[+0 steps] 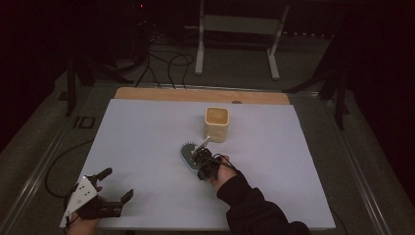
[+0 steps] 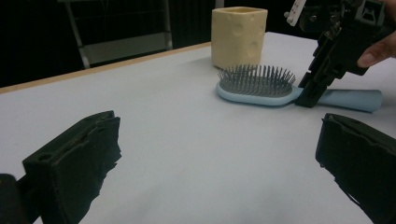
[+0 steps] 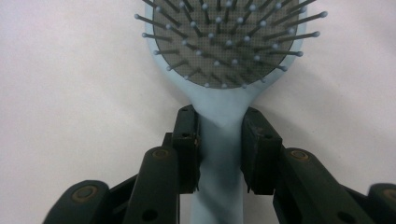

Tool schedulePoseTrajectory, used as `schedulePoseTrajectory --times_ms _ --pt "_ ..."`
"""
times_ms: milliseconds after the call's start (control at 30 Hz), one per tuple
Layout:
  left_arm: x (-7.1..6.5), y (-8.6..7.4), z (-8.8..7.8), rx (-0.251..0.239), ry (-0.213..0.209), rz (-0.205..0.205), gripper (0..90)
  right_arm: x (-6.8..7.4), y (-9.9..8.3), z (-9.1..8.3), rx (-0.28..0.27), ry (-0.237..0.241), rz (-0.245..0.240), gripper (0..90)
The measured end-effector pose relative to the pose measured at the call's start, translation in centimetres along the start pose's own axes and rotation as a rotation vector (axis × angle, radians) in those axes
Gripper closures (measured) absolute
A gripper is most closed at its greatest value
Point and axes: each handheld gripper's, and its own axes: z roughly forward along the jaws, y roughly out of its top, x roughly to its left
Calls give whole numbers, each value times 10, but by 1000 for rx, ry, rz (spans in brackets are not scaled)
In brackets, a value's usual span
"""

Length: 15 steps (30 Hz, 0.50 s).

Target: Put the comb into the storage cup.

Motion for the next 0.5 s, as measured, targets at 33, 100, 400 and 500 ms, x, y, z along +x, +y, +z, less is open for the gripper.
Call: schedulePoseTrajectory --times_ms 33,100,400,500 --pt "0 0 0 0 0 -2 0 0 0 0 -1 1 0 701" --pt "0 0 0 -3 1 -4 0 0 -1 0 -9 1 -4 702" --pt "1 -1 0 5 0 -1 0 -1 -7 -1 -61 22 -15 703" --pt "1 0 1 4 1 -2 0 -2 -9 -4 -96 22 -23 703"
